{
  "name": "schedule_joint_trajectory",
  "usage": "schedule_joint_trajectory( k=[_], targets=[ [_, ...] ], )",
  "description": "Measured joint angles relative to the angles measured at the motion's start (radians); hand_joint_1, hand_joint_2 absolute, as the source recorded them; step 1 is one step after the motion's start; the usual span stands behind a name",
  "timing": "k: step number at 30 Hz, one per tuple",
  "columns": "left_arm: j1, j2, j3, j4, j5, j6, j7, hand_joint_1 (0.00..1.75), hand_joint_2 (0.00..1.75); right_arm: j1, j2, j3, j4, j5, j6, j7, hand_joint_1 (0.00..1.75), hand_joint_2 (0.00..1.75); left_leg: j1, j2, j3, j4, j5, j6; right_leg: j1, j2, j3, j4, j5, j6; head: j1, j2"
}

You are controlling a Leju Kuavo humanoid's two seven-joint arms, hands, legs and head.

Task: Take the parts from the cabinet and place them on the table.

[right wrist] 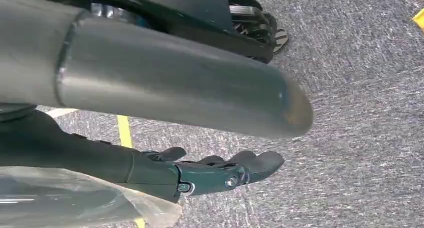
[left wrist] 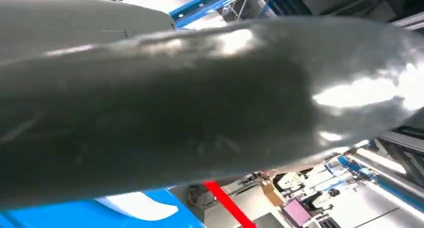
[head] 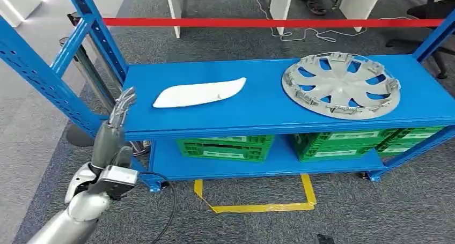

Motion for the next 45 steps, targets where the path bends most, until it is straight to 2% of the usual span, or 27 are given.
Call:
schedule_joint_trajectory(
  k=[8,11,12,19,37,38,45],
  targets=[
    [0.004,0.004,-0.004,0.001,0.002,0.024,-0.007,0.0,0.0,0.0,0.0,0.001,0.0,0.031,0.0,0.022,0.0,0.0,0.0,0.0,0.0,0.0,0.0,0.0,0.0,0.0,0.001,0.0,0.0,0.0,0.0,0.0],
    [0.029,0.015,0.013,0.0,0.02,0.042,-0.037,0.0,0.0,0.0,-0.001,0.002,0.0,0.049,0.015,-0.003,0.0,0.0,0.0,0.0,0.0,0.0,0.0,0.0,0.0,0.0,0.0,0.0,0.0,0.0,0.0,0.0],
    [0.038,0.019,0.02,-0.001,0.025,0.043,-0.044,0.0,0.0,0.0,-0.002,0.003,0.0,0.054,0.024,-0.021,0.0,1.75,0.0,0.0,0.0,0.0,0.0,0.0,0.0,0.0,0.0,0.0,0.0,0.0,0.0,0.0],
    [0.056,0.028,0.045,0.0,0.027,0.037,-0.06,0.0,0.0,-0.001,-0.008,0.014,0.0,0.081,0.076,-0.091,0.0,1.75,0.0,0.0,0.0,0.0,0.0,0.0,0.0,-0.001,0.001,0.0,0.0,0.0,0.0,0.0],
    [0.065,0.029,0.052,0.0,0.028,0.021,-0.06,0.0,0.0,-0.001,-0.008,0.025,0.0,0.076,0.075,-0.088,0.0,1.75,0.0,0.0,0.0,0.0,0.0,0.0,0.0,-0.001,0.001,0.0,0.0,0.0,0.0,0.0],
    [0.068,0.029,0.051,0.0,0.028,0.018,-0.06,0.0,0.0,-0.001,-0.008,0.025,0.0,0.077,0.075,-0.086,0.0,0.0,0.0,0.0,0.0,0.0,0.0,0.0,0.0,0.0,0.0,0.0,0.0,0.0,0.0,0.0],
    [0.076,0.03,0.049,0.0,0.023,0.013,-0.076,0.0,0.0,-0.001,-0.008,0.024,0.0,0.073,0.114,-0.077,0.0,0.0,0.0,0.0,0.0,0.0,0.0,0.0,0.0,0.0,0.001,0.0,0.0,0.0,0.0,0.0]
  ],
)
